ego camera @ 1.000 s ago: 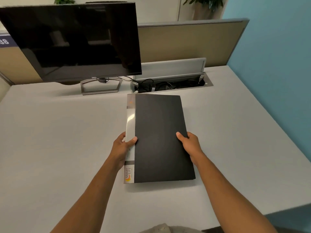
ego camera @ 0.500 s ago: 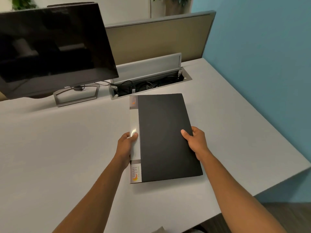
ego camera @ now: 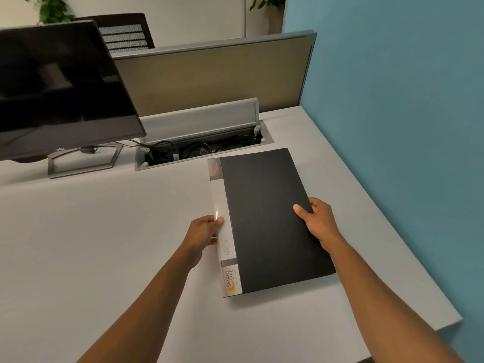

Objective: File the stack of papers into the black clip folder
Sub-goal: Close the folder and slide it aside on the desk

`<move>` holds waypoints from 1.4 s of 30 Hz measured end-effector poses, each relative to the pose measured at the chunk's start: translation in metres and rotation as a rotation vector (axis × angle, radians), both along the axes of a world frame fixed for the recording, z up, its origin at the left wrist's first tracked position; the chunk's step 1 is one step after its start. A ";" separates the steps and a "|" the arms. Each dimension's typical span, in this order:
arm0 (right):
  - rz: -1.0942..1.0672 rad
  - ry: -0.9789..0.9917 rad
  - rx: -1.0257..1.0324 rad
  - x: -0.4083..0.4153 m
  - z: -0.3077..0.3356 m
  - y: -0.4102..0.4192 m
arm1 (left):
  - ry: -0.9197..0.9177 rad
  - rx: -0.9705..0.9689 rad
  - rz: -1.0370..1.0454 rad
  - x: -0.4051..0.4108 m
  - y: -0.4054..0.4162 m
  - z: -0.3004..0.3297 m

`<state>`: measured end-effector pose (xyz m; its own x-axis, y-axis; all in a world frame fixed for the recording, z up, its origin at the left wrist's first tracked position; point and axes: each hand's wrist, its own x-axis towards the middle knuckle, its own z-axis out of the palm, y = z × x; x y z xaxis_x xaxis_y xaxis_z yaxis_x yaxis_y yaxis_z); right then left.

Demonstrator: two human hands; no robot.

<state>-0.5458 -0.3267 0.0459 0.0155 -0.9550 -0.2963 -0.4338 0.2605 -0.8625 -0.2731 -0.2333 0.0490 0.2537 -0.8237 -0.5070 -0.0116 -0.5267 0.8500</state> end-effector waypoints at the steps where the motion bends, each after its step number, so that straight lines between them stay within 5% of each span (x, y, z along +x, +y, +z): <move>1: 0.010 -0.009 -0.008 -0.012 0.001 -0.009 | -0.006 0.006 0.000 -0.011 -0.009 -0.001; 15: 0.018 0.107 -0.048 -0.107 -0.014 -0.119 | -0.142 0.064 -0.027 -0.111 -0.109 -0.013; 33: -0.025 0.527 -0.248 -0.112 -0.033 -0.162 | -0.524 0.043 -0.034 -0.155 -0.165 -0.020; 42: 0.035 0.811 -0.366 -0.107 -0.036 -0.163 | -0.536 -0.003 -0.028 -0.157 -0.173 -0.028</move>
<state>-0.6530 -0.4897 0.0097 -0.0358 -0.9949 0.0946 -0.9495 0.0044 -0.3136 -0.4297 -0.4063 0.0213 0.4544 -0.8352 -0.3097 -0.4581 -0.5172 0.7229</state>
